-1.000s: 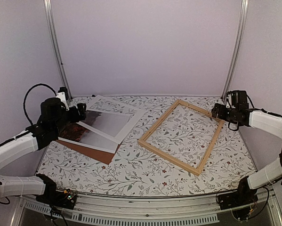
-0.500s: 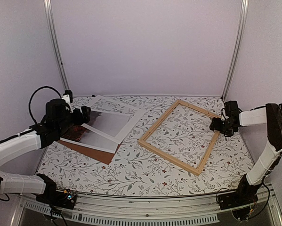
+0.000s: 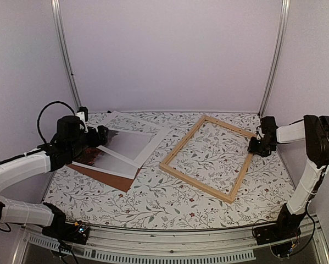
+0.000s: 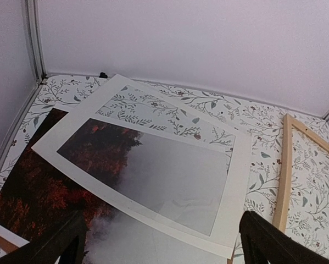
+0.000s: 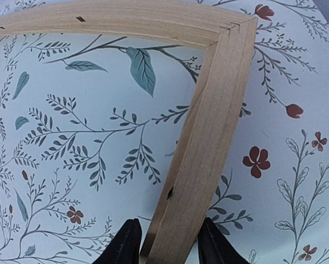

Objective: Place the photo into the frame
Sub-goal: Rotate the frame body at the center of the board, then move the glass panel to the mat board, then move the frame body to the center of the board.

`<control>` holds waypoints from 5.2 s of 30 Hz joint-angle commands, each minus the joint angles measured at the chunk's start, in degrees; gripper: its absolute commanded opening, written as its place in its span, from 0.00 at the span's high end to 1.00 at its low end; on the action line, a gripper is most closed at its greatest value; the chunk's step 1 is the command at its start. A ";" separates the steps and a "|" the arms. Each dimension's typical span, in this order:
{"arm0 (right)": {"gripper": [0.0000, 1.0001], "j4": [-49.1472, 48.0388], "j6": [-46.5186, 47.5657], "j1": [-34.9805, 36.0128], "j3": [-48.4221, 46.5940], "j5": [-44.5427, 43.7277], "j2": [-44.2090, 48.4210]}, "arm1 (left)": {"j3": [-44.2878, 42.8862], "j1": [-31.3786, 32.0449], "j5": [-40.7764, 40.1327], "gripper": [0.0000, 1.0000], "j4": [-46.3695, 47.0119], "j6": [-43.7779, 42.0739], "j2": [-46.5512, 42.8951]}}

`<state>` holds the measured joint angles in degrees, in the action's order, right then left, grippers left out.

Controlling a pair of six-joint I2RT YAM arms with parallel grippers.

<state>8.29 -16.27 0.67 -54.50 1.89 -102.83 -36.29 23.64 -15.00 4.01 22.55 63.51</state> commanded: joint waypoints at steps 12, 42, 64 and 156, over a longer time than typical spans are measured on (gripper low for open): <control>0.86 8.07 11.53 0.21 -10.94 3.34 -6.03 | -2.81 0.71 1.70 0.00 -1.00 -0.65 1.69; 0.11 11.05 20.96 4.78 -27.08 8.66 -10.18 | -2.01 -0.08 -2.21 0.00 -4.88 1.83 6.36; 0.08 3.81 8.62 38.96 -44.74 16.56 -22.55 | -22.51 -4.60 9.70 0.01 -1.80 -1.07 34.12; 0.08 4.44 7.08 44.87 -44.76 12.72 -23.82 | -6.32 6.56 4.60 0.03 -15.79 2.47 16.58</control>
<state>9.72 -10.39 44.07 -92.09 14.33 -120.46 -44.03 32.32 -2.66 -8.82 21.04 81.43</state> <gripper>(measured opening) 0.918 0.954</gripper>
